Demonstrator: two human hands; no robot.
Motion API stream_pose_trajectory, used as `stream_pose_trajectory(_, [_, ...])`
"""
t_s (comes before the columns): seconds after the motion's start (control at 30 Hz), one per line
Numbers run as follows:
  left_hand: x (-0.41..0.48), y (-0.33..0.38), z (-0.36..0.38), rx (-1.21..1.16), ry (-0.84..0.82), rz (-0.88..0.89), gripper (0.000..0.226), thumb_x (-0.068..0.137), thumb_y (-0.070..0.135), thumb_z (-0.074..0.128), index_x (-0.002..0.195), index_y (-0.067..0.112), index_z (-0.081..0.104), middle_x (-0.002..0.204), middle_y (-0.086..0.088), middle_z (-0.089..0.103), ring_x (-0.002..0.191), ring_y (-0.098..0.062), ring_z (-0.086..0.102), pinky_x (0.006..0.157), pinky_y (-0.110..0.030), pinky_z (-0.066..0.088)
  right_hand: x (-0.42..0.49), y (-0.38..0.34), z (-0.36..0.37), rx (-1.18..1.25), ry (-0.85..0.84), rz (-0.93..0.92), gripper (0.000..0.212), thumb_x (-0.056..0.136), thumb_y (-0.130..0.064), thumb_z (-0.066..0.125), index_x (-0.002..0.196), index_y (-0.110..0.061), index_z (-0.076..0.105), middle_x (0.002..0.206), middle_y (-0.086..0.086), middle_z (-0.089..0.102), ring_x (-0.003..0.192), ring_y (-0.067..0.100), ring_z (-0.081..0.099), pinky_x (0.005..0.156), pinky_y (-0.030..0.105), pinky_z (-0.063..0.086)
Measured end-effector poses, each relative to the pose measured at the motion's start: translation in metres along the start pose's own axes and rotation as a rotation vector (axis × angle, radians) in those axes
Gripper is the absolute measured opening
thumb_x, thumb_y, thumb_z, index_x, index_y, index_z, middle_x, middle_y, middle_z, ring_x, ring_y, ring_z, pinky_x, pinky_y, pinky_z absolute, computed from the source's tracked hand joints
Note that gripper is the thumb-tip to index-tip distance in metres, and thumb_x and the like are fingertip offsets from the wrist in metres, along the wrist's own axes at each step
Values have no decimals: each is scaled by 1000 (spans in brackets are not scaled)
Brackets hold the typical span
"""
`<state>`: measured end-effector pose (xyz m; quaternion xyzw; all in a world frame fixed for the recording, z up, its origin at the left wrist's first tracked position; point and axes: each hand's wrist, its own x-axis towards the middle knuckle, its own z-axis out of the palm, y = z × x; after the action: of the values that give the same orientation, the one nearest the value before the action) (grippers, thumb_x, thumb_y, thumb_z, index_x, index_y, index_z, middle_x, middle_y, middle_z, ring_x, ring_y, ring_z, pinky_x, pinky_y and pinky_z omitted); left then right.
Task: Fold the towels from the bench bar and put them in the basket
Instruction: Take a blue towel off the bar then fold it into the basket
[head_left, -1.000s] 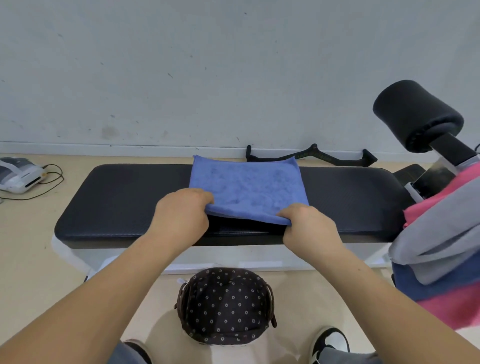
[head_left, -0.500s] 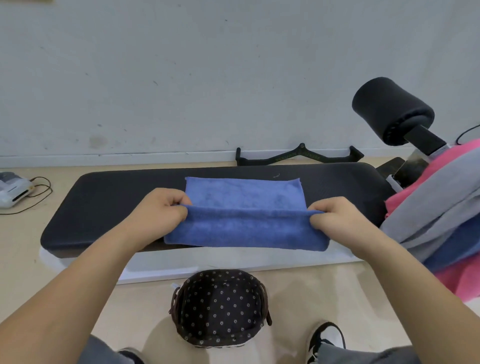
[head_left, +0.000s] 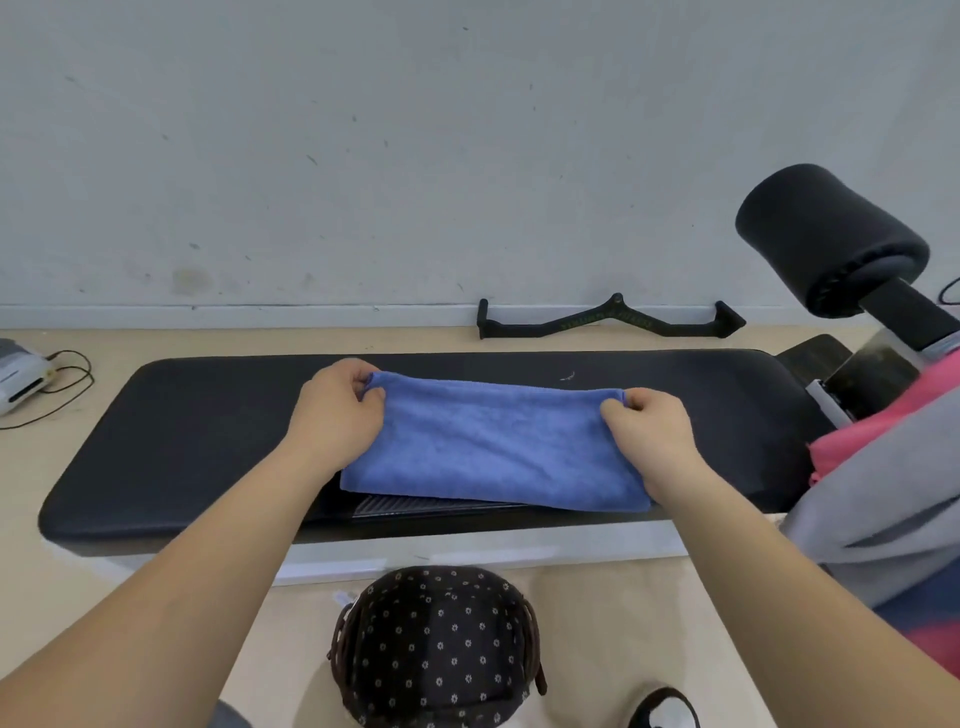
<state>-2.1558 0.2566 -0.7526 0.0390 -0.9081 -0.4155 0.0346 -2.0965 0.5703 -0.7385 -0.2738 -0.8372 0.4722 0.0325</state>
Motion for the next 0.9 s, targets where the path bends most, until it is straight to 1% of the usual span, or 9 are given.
stream_pose_trajectory(0.1, [13, -5, 12, 124, -7, 10, 13, 100, 21, 55, 95, 15, 65, 77, 0, 65, 72, -20, 58, 58, -28, 42, 13, 10, 1, -30, 25, -19, 22, 90, -19, 57, 79, -1, 59, 70, 12, 48, 66, 25, 43, 58, 38, 37])
stream_pose_trajectory(0.17, [20, -6, 14, 187, -4, 10, 15, 102, 24, 51, 97, 17, 62, 80, 0, 65, 72, -18, 57, 59, -29, 42, 21, 12, 1, -33, 38, -26, 21, 92, -20, 59, 88, -2, 68, 73, 12, 55, 66, 22, 48, 59, 35, 39])
stream_pose_trajectory(0.3, [27, -7, 17, 225, 27, 25, 15, 103, 29, 47, 99, 20, 58, 81, -1, 64, 78, -25, 60, 66, -39, 48, 28, 16, 7, -60, 71, -88, 20, 96, -21, 58, 87, -5, 67, 71, 8, 56, 63, 19, 48, 56, 32, 39])
stream_pose_trajectory(0.43, [24, -2, 21, 272, 39, 33, 11, 104, 34, 44, 104, 30, 55, 85, 3, 63, 80, -25, 59, 64, -36, 45, 27, 16, 6, -56, 94, -129, 16, 99, -21, 56, 89, -15, 66, 70, 1, 56, 63, 16, 50, 57, 29, 42])
stream_pose_trajectory(0.57, [17, -1, 20, 230, 75, 41, 14, 105, 35, 44, 109, 28, 55, 86, 0, 64, 78, -24, 59, 62, -36, 44, 21, 16, 7, 0, 135, -169, 10, 103, -26, 56, 99, -24, 66, 76, -4, 61, 71, 12, 58, 63, 25, 44])
stream_pose_trajectory(0.67, [17, -4, 16, 238, 39, 14, 25, 101, 39, 51, 117, 20, 57, 102, -4, 66, 89, -27, 61, 71, -39, 49, 19, 12, 7, 17, 152, -143, 11, 102, -33, 59, 102, -24, 66, 87, -5, 67, 85, 14, 64, 73, 30, 53])
stream_pose_trajectory(0.73, [15, -3, 10, 237, 4, -1, 43, 98, 45, 57, 128, 15, 56, 113, -8, 64, 96, -27, 62, 75, -38, 49, 15, 8, 5, -14, 177, -136, 26, 101, -36, 59, 123, -22, 63, 104, -4, 66, 93, 14, 63, 84, 37, 56])
stream_pose_trajectory(0.8, [11, -2, 3, 307, -43, -42, 63, 93, 54, 62, 136, 10, 52, 119, -8, 64, 101, -27, 63, 75, -36, 48, 11, 5, 1, -204, 235, -226, 43, 101, -38, 57, 142, -24, 52, 129, -1, 57, 108, 18, 61, 84, 40, 54])
stream_pose_trajectory(0.9, [1, -1, 0, 443, -126, -92, 60, 85, 62, 68, 117, 13, 55, 102, -3, 65, 87, -22, 62, 63, -34, 46, -3, -7, 3, -380, 195, -426, 45, 100, -36, 55, 144, -25, 52, 148, 1, 46, 131, 25, 50, 95, 42, 50])
